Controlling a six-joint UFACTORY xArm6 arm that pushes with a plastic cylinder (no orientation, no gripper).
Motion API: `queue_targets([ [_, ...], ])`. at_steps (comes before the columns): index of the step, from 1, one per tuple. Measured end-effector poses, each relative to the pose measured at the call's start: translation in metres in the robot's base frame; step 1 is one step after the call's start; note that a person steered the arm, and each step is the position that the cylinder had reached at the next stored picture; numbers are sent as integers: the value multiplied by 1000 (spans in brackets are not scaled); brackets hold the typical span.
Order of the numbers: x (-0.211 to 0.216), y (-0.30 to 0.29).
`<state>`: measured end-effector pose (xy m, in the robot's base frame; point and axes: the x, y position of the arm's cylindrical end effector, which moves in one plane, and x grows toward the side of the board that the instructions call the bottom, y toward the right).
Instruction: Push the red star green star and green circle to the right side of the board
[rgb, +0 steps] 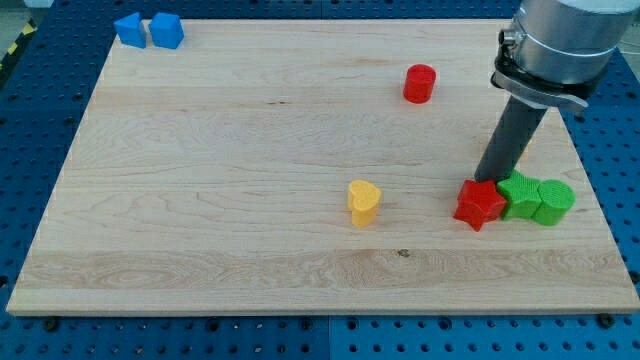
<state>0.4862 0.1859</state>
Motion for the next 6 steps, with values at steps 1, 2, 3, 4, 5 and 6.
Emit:
queue_targets([
  [1, -16, 1],
  [2, -46, 0],
  [3, -38, 0],
  [4, -21, 0],
  [5, -35, 0],
  [6, -59, -4],
])
